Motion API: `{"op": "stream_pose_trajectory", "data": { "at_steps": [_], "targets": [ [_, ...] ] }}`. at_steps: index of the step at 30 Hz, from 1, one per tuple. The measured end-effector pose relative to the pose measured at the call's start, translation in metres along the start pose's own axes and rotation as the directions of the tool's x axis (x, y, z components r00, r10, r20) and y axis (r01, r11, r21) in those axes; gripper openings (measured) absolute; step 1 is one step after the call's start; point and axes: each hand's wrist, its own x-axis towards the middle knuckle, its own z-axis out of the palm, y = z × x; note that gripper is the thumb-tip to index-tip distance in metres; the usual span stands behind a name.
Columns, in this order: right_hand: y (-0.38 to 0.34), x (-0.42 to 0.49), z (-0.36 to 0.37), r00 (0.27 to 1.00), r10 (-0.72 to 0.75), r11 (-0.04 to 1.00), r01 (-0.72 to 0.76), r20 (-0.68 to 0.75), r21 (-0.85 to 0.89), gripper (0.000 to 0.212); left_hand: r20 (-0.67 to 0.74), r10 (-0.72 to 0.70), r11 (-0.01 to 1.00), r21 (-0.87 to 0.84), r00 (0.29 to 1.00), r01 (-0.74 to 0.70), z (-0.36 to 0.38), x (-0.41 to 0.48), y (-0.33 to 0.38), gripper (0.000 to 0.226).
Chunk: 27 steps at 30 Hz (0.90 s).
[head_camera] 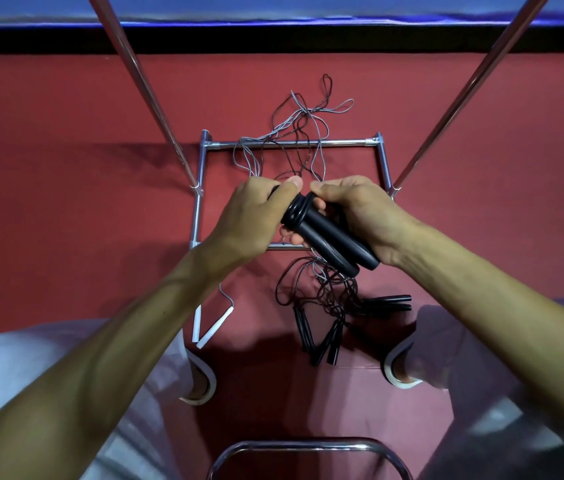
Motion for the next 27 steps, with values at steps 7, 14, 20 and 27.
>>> {"op": "stream_pose_trajectory", "data": {
  "at_steps": [7,14,20,27],
  "targets": [
    [-0.008,0.001,-0.001,0.999,0.042,0.999,-0.043,-0.03,-0.018,0.046,-0.017,0.049,0.997,-0.064,0.999,-0.05,-0.004,0.001,0.007,0.047],
    [-0.014,0.006,-0.01,0.996,0.071,0.992,-0.065,0.048,-0.112,0.045,-0.034,0.145,0.972,0.189,0.989,-0.136,-0.019,0.001,0.012,0.051],
    [-0.018,0.007,-0.011,0.988,-0.15,0.822,0.149,0.043,-0.55,0.053,0.105,-0.01,0.999,0.032,0.994,0.007,-0.028,0.003,0.017,0.048],
    [-0.006,0.017,-0.014,0.836,-0.546,0.292,0.139,-0.045,-0.946,0.063,-0.011,0.17,0.804,0.58,0.985,-0.133,-0.022,-0.002,0.015,0.053]
  ]
}}
